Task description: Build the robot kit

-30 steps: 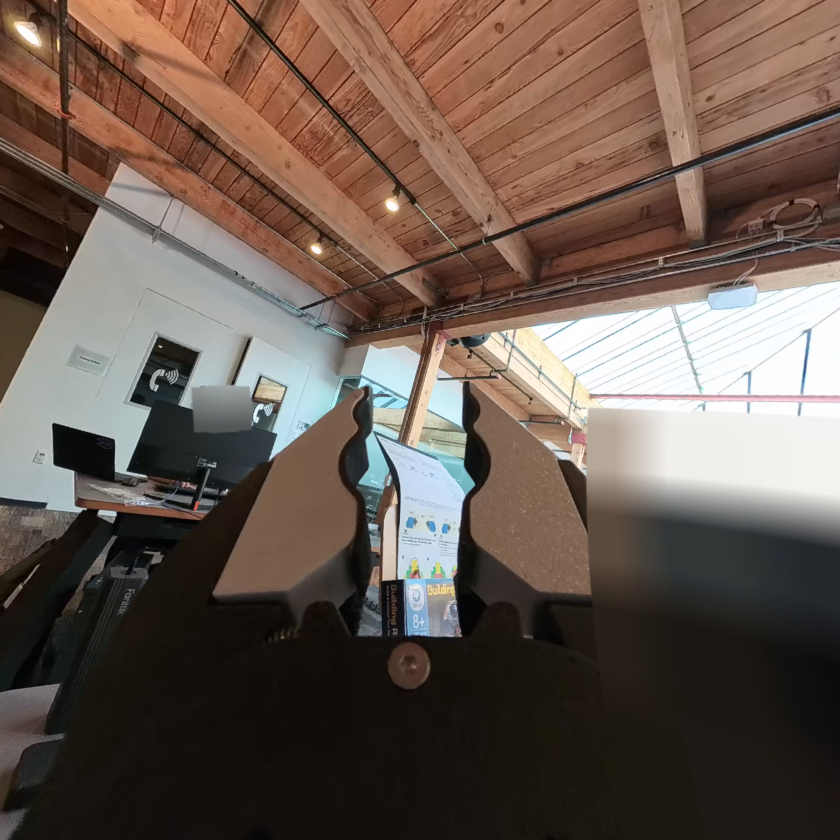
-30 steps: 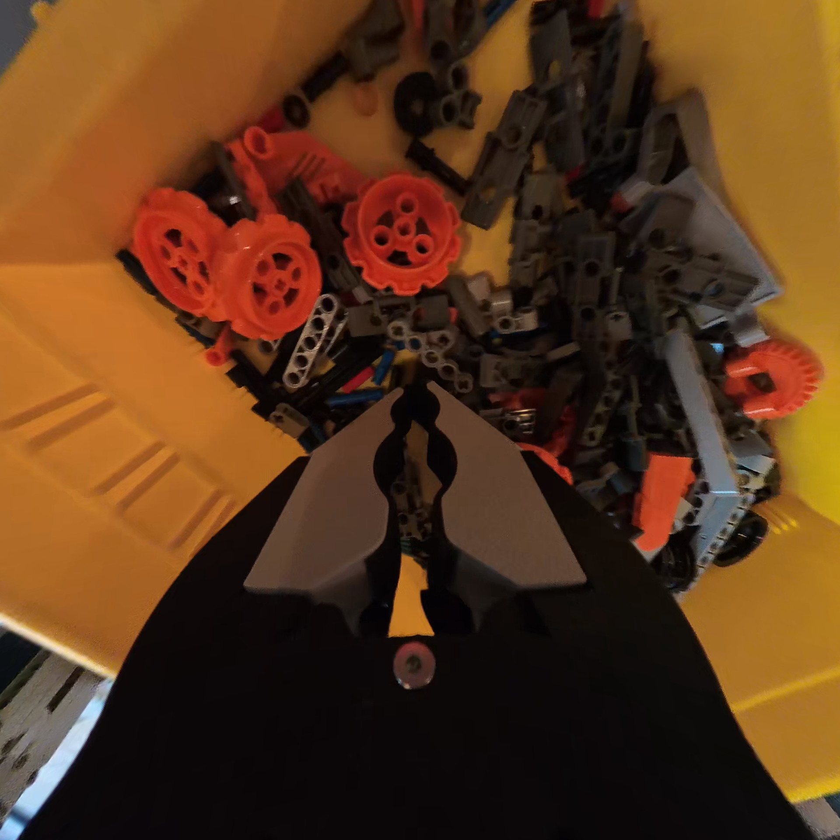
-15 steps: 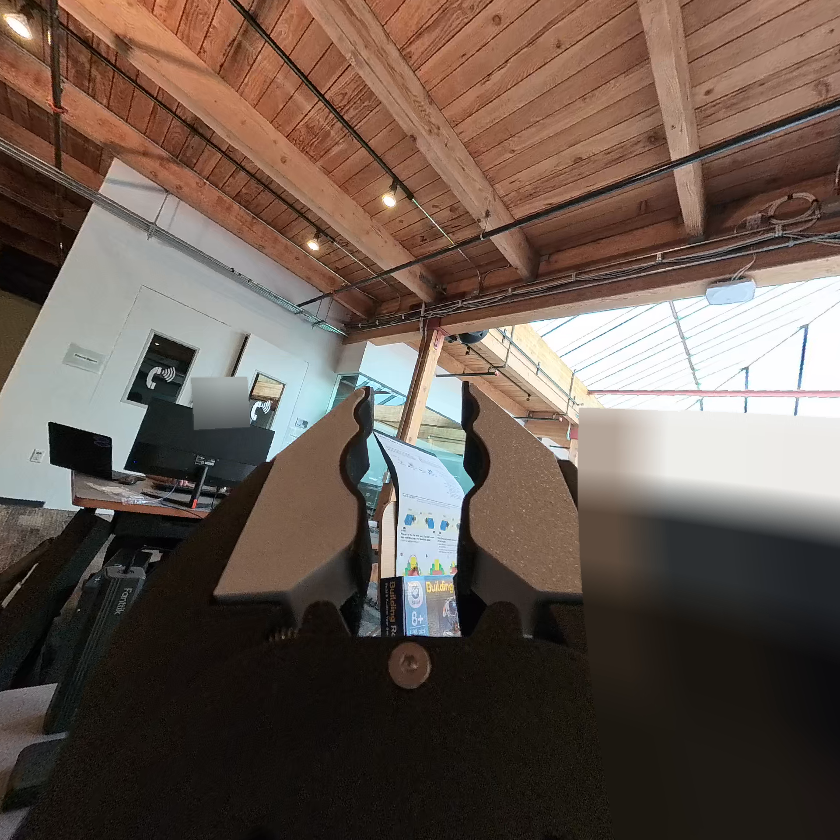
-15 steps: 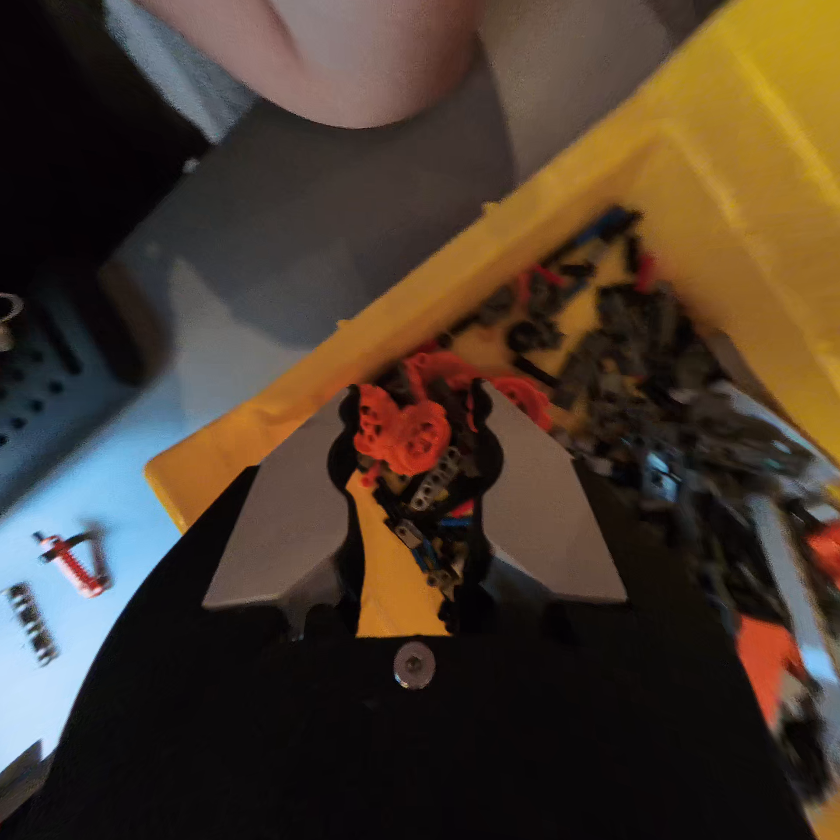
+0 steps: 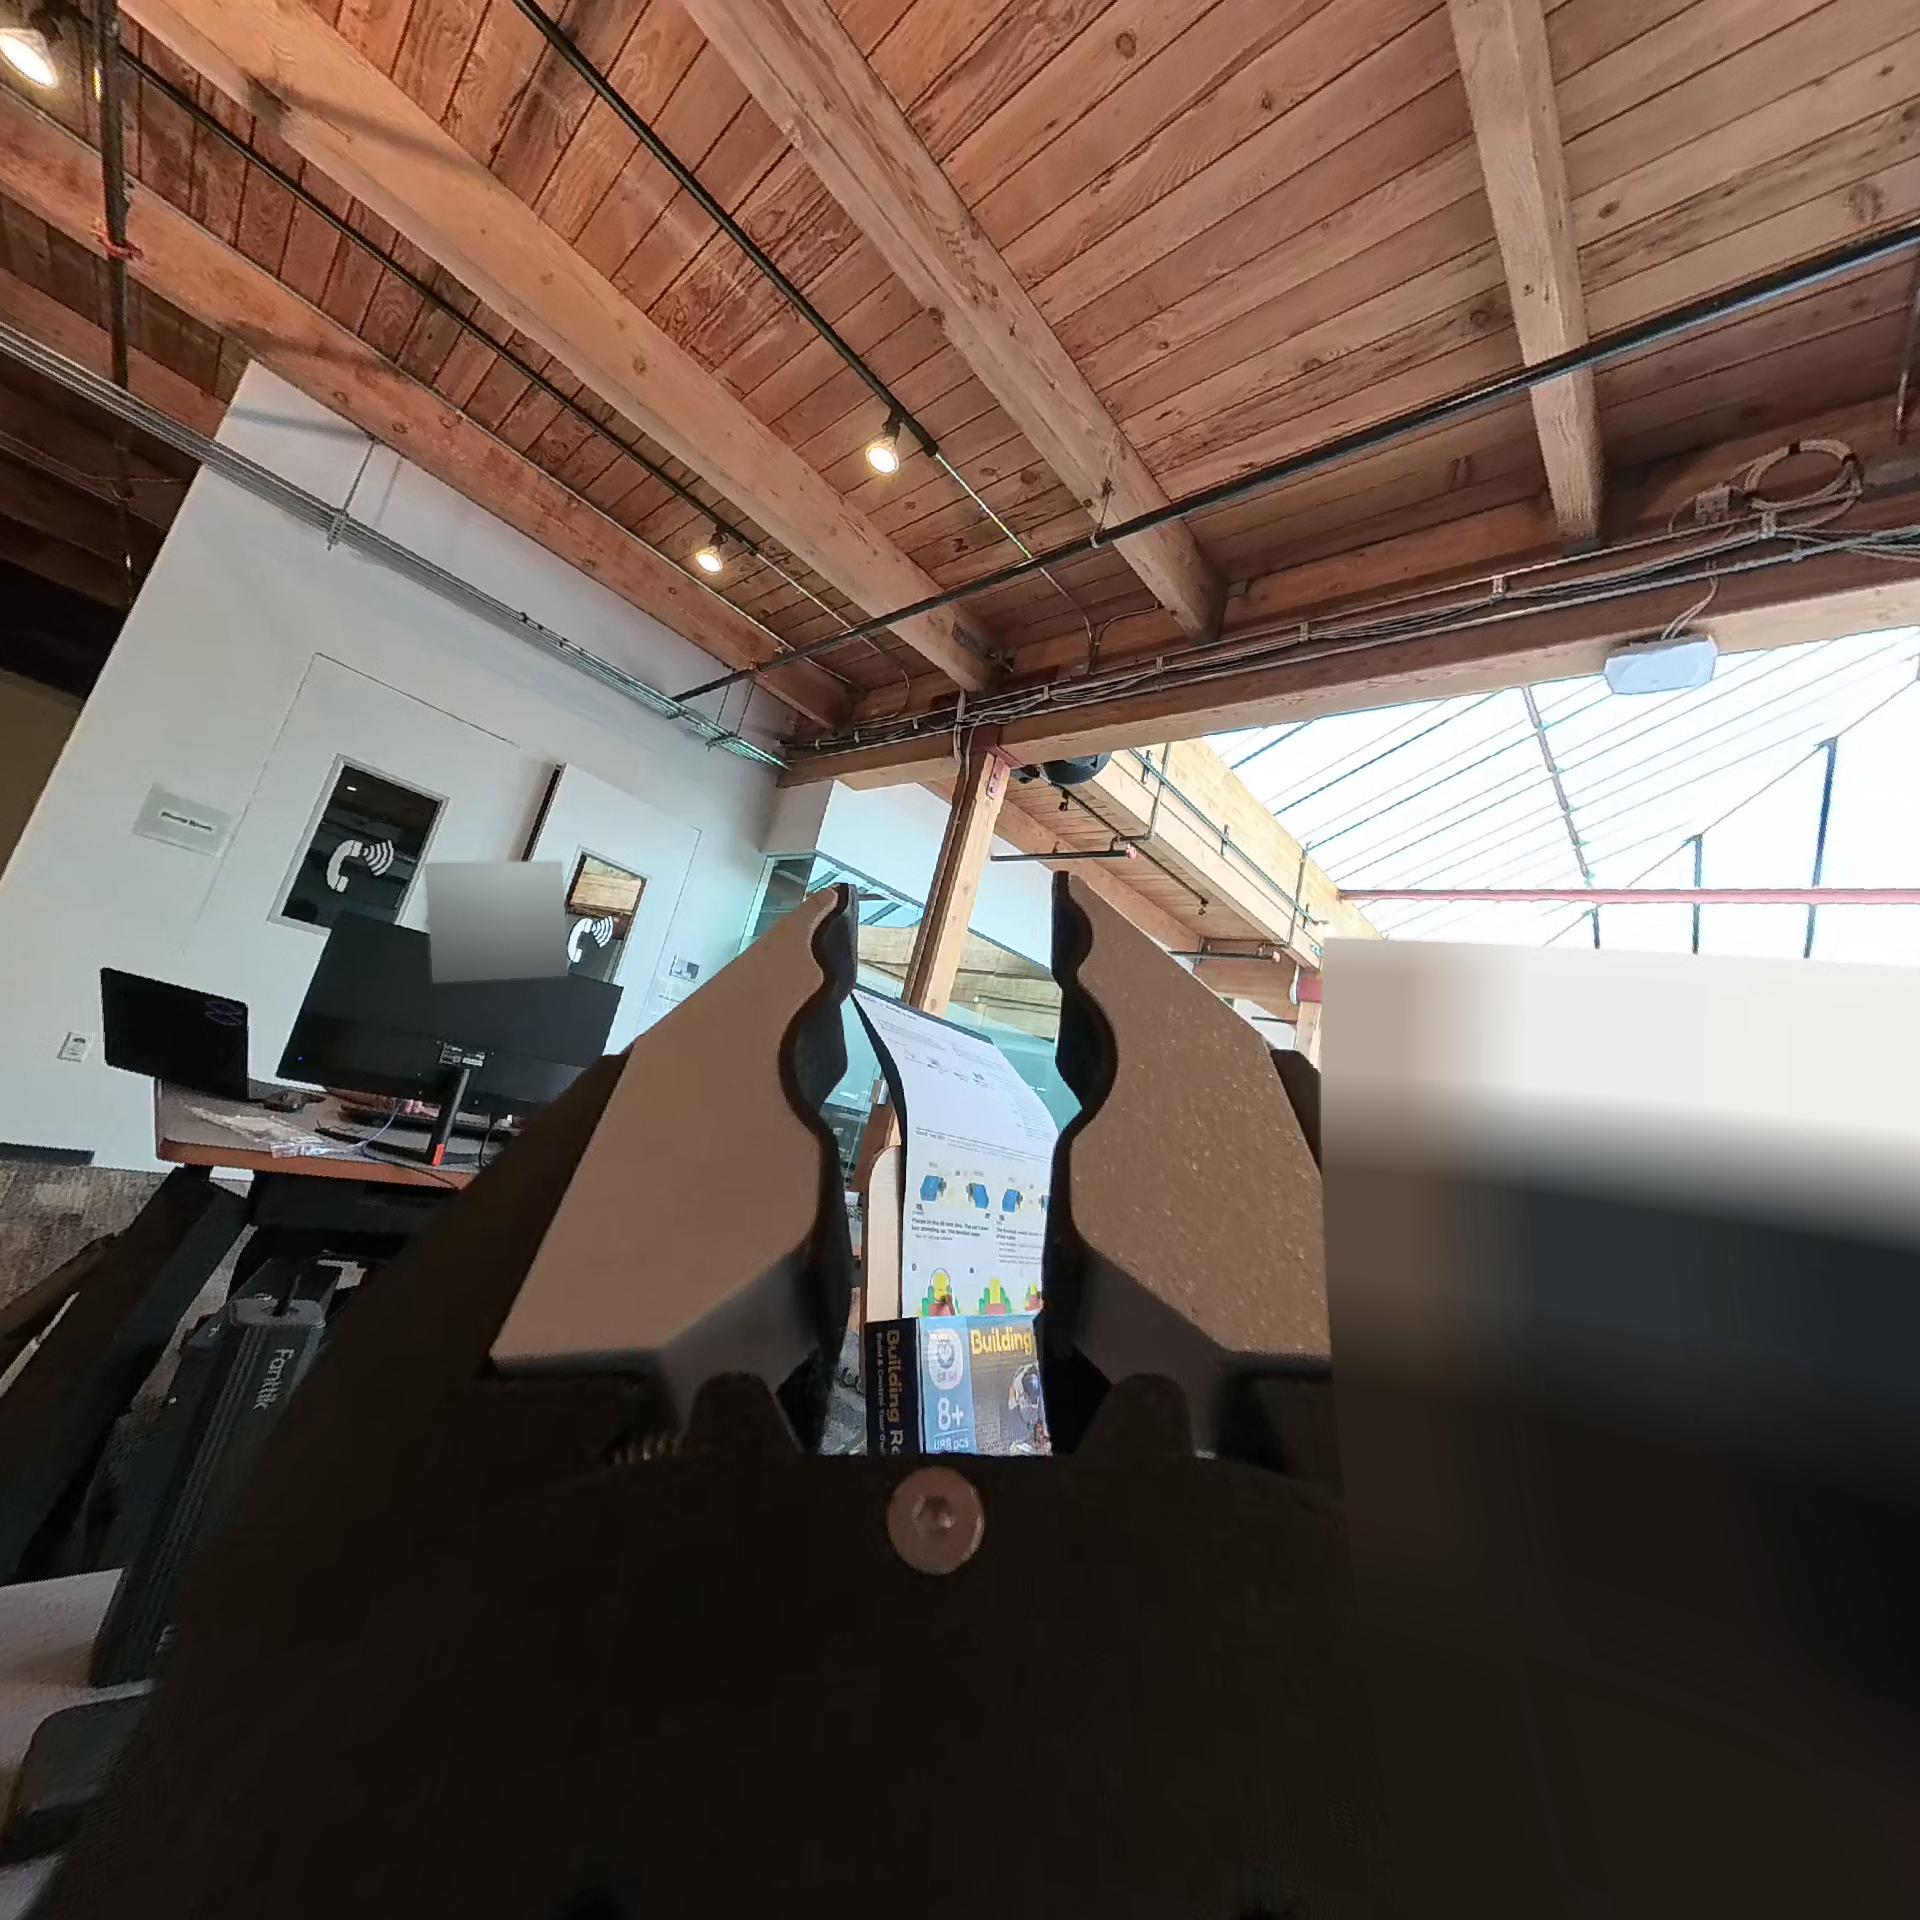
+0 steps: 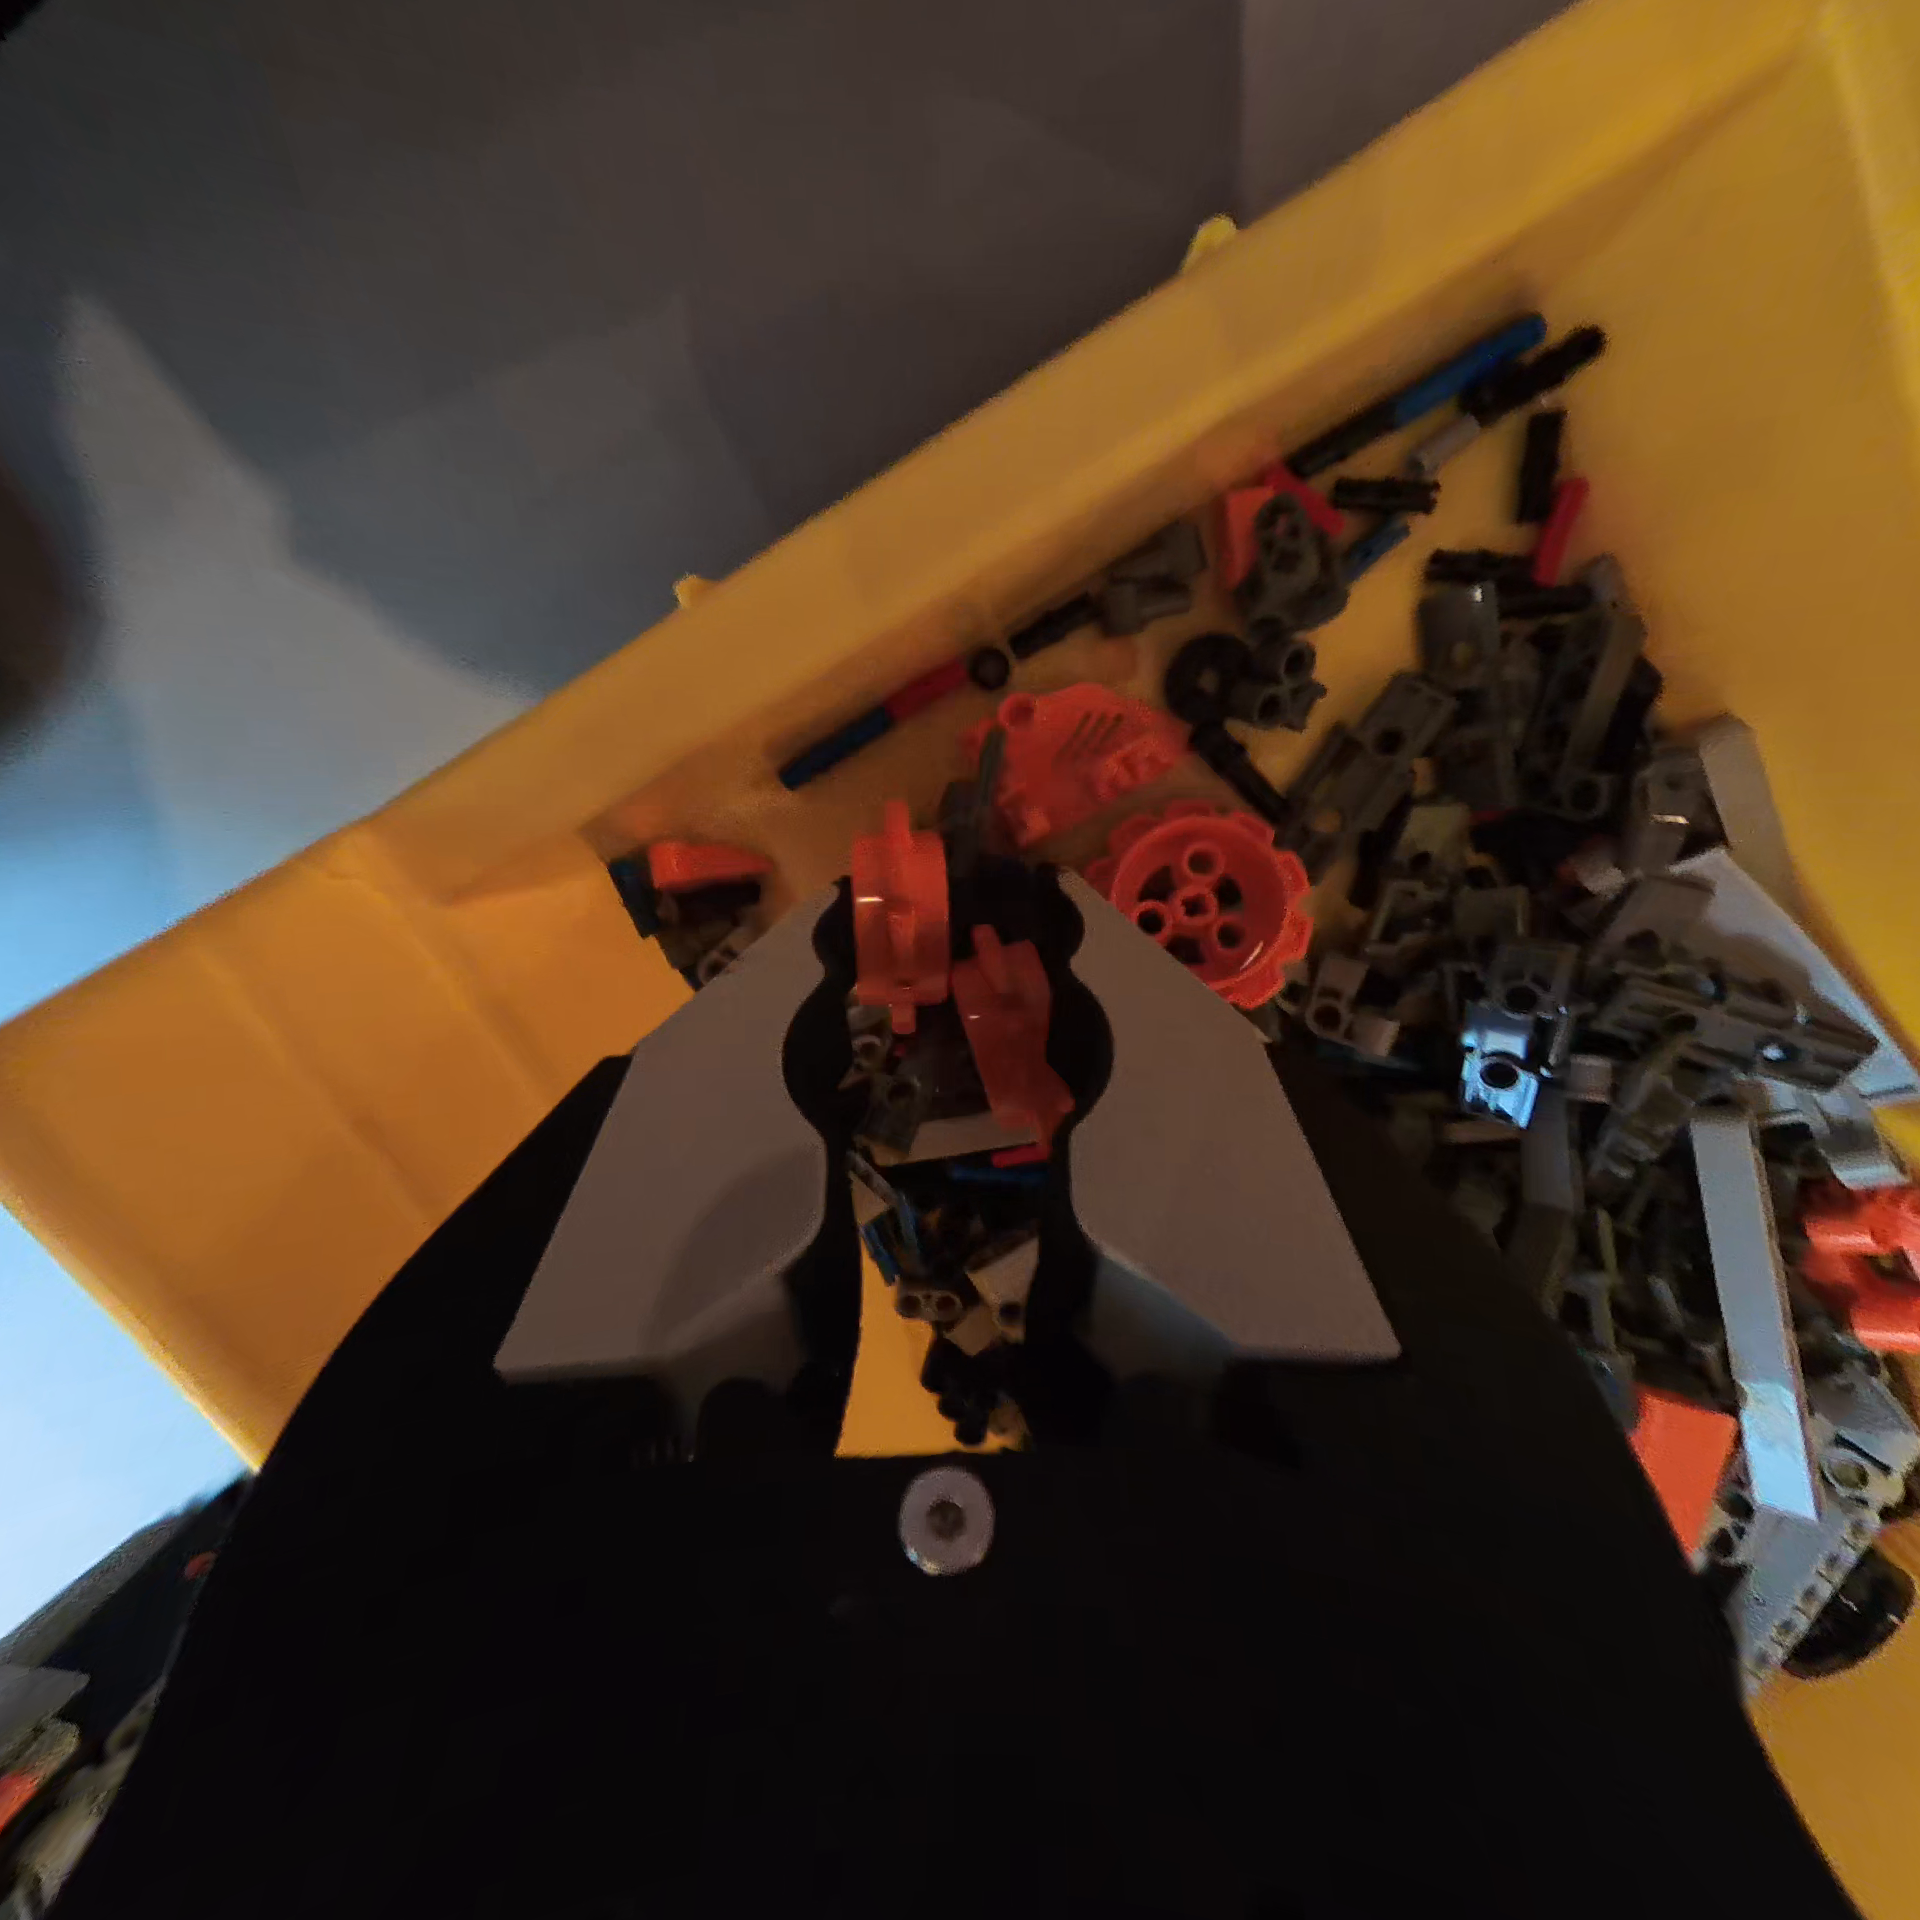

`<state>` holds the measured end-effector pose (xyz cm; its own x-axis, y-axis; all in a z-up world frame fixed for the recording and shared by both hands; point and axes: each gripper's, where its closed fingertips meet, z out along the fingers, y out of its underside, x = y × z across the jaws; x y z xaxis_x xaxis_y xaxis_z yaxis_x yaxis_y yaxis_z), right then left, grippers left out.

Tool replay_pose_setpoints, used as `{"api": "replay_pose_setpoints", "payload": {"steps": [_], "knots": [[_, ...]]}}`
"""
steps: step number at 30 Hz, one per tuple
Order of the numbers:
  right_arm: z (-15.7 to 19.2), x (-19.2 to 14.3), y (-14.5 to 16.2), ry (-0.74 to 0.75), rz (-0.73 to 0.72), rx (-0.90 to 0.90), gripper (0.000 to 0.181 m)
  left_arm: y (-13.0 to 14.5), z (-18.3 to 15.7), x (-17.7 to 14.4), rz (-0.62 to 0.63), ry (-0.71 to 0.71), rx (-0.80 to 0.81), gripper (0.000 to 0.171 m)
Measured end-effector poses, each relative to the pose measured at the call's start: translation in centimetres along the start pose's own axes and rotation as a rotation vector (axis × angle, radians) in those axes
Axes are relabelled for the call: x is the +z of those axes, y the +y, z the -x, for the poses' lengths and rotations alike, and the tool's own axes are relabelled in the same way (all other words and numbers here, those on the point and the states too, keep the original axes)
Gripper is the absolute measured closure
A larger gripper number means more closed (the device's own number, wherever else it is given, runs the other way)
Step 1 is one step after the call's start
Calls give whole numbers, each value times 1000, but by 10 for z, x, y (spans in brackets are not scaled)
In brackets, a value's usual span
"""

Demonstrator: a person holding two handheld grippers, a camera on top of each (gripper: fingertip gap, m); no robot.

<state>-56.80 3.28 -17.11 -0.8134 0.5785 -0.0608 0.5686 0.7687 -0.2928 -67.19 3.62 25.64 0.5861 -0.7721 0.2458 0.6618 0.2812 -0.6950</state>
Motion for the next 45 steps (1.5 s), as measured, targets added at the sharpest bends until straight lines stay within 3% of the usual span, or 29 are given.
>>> {"api": "replay_pose_setpoints", "payload": {"steps": [4,10,19,24,26,33,40,45], "knots": [[-10,-4,13,15,44,28,148,0,2,0,-3,-4,-5,136],[-42,-18,41,160,164,30,146,4,1,3,9,-4,2,136],[-78,-38,55,276,178,117,146,8,3,6,21,-6,-6,136],[-79,-39,57,268,136,196,146,5,1,4,5,-3,-4,136],[-76,-41,46,263,73,216,133,4,0,4,1,-3,-3,137],[-60,-50,-26,194,-219,204,133,10,-5,8,14,8,5,137],[-49,-10,-57,82,-200,123,135,13,-5,10,20,17,-5,137],[-47,15,-49,82,-107,48,137,8,-6,7,6,20,-4,139]]}}
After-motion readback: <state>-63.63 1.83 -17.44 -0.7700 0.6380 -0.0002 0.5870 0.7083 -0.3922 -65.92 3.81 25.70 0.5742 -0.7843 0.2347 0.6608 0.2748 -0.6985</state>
